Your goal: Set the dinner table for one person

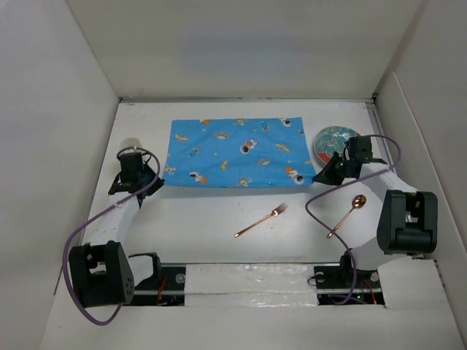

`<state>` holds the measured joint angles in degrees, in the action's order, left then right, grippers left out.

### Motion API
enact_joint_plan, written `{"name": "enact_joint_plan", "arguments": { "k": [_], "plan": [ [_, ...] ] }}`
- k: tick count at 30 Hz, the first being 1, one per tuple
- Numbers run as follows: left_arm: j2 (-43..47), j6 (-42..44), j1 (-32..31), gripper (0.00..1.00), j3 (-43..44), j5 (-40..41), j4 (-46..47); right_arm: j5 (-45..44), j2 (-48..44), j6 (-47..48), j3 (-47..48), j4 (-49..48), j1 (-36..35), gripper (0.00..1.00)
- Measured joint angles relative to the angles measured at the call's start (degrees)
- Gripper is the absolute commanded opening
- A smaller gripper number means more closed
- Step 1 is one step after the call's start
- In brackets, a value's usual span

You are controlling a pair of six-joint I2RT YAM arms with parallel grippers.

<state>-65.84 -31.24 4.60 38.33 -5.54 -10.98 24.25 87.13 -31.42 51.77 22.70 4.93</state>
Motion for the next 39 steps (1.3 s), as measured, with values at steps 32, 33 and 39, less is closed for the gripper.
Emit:
{"name": "enact_joint_plan", "arguments": {
  "k": [32, 33, 39],
  "plan": [
    [3.37, 0.63, -4.31, 0.00, 7.54, -15.19, 0.37, -10.67, -6.51, -14.51, -0.63, -6.97, 15.98, 0.58],
    [3.37, 0.87, -4.85, 0.00, 7.58, -15.69, 0.72, -11.08, -5.42, -15.47, -0.74, -7.72, 16.90, 0.59],
    [2.58, 2.64, -7.74, 0.29, 8.90, -17.66, 1.81, -12.70, 2.40, -20.06, -0.83, -9.81, 18.29, 0.57]
  ]
}}
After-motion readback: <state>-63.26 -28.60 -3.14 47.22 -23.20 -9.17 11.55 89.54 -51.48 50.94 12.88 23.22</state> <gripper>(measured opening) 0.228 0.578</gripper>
